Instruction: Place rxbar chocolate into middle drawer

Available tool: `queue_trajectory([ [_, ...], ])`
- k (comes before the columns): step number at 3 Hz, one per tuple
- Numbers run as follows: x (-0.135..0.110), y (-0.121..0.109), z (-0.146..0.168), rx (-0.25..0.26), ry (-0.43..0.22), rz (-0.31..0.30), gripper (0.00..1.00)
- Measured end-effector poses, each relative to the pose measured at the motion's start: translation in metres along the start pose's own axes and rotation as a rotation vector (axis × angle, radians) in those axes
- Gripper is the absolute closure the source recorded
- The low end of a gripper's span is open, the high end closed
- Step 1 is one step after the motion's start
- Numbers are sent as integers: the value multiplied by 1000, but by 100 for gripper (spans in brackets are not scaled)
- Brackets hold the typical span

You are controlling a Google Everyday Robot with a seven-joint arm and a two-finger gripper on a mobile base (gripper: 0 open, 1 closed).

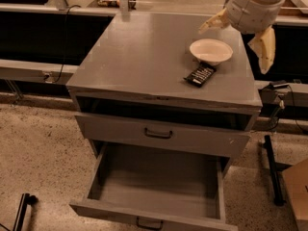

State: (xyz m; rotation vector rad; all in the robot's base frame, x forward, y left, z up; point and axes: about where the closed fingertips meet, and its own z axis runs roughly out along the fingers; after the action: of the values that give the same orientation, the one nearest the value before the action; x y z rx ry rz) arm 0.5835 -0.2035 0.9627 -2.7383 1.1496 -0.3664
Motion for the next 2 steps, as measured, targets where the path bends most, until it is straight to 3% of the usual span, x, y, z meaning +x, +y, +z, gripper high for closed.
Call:
queue_trajectory([
  [1,-5,-10,16,-5,-69,-172,0],
  [2,-6,-21,49,-48,-87,-299,0],
])
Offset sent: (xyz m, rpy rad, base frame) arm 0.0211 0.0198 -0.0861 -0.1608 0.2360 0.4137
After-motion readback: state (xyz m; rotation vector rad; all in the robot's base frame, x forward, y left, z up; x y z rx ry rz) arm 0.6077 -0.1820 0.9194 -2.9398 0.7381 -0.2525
